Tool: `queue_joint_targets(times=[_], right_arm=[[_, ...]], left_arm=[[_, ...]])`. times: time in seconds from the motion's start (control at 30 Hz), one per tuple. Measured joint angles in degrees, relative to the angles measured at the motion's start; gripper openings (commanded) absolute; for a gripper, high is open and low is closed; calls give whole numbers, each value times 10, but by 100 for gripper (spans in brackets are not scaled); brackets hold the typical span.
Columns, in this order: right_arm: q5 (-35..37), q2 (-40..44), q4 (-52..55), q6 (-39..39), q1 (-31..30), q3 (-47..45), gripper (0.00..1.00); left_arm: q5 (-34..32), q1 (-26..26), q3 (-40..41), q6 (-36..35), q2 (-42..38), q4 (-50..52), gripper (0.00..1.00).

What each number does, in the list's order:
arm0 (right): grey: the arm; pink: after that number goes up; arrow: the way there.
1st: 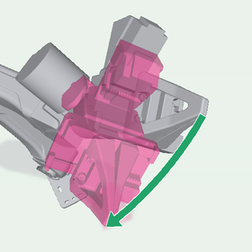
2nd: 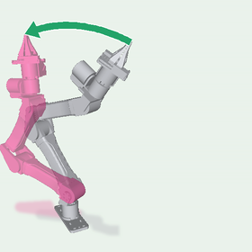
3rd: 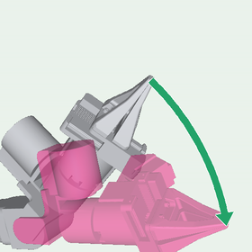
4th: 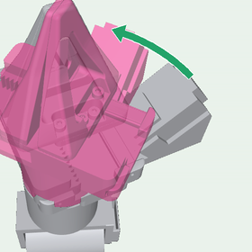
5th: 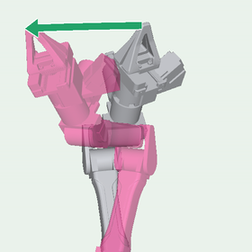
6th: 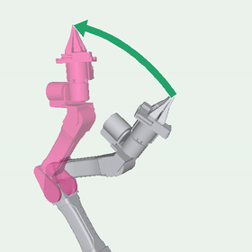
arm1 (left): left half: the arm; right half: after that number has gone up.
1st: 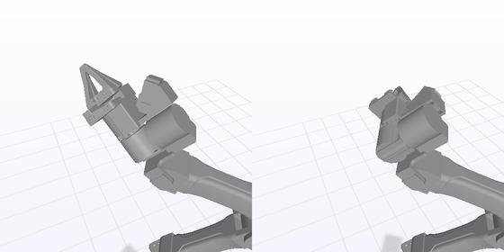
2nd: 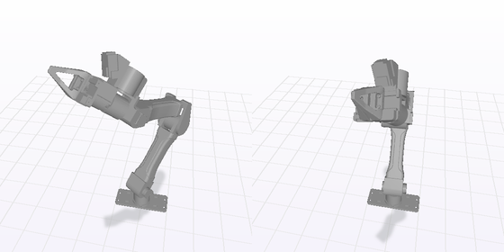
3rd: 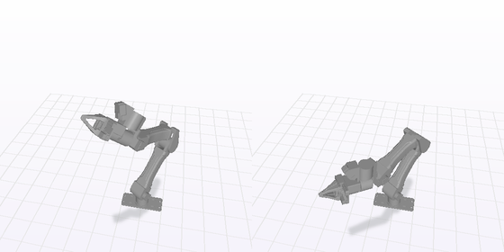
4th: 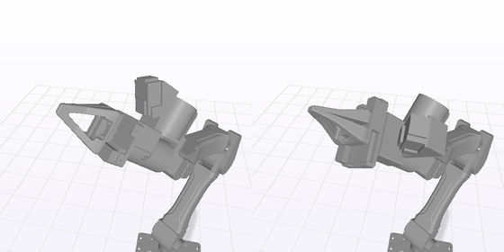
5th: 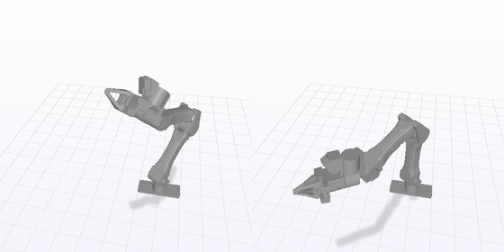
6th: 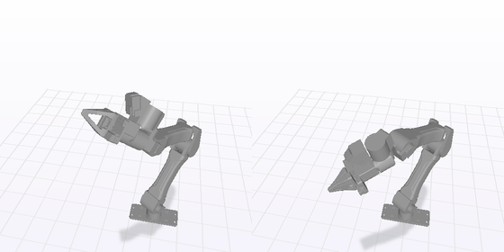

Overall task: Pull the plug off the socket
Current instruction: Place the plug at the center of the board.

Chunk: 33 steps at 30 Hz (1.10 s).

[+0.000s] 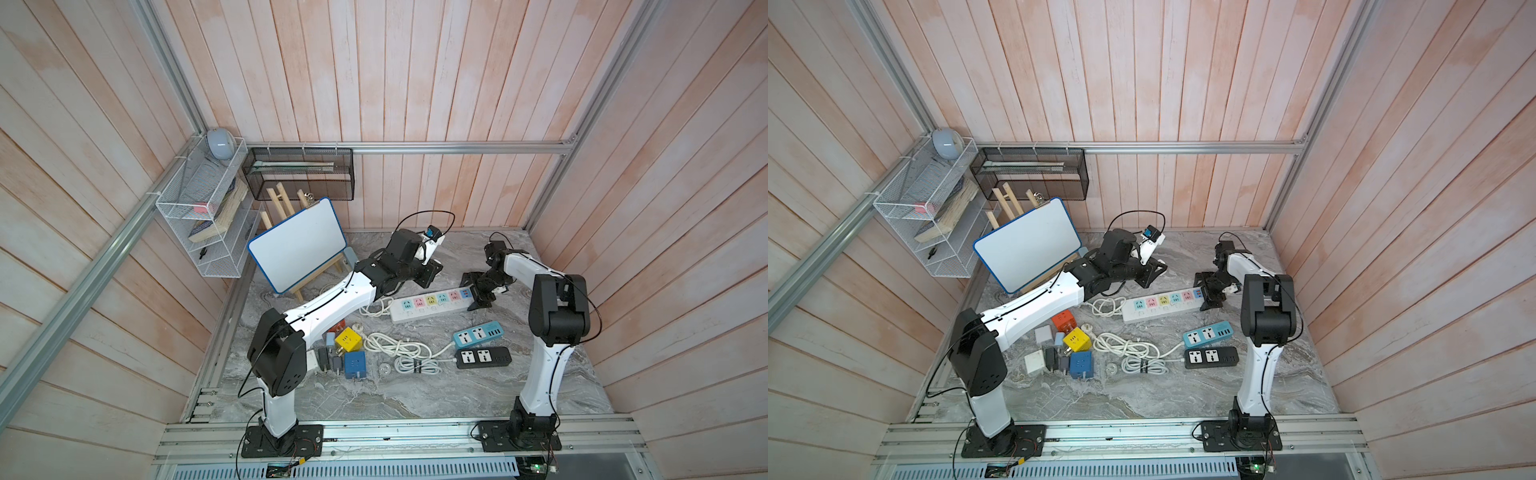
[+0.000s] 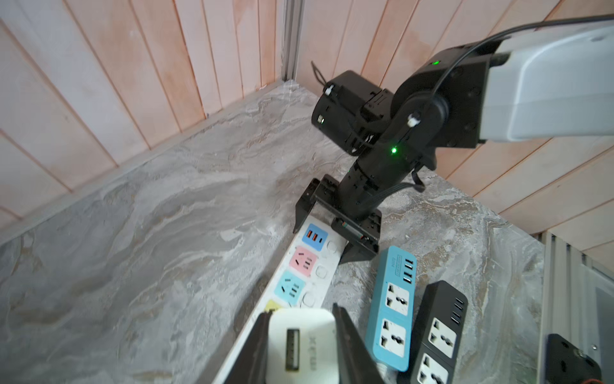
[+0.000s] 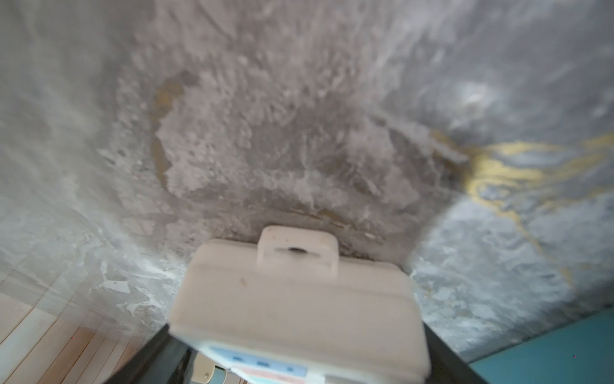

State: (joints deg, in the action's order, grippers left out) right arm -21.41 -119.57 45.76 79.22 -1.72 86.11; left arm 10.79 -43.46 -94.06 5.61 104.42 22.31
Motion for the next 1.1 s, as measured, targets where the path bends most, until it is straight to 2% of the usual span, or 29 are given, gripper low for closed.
queue_joint_targets(times=[0.1,0.3,0.67,0.83,1.1], right_arm=[[-1,-2,1,-1,1,3,70],[5,-4,-3,-5,2,9,98],[31,8,-29,-20,-2,0,98],[56,24,-44,-33,-2,-20,98],[89,41,-51,-55,-2,-39,98]], left_arm=[[3,12,32,49,-34,65,0],[26,21,116,141,-103,180,0],[96,17,246,271,-188,296,0],[118,5,287,296,-202,338,0],[110,-43,336,315,-197,377,0]])
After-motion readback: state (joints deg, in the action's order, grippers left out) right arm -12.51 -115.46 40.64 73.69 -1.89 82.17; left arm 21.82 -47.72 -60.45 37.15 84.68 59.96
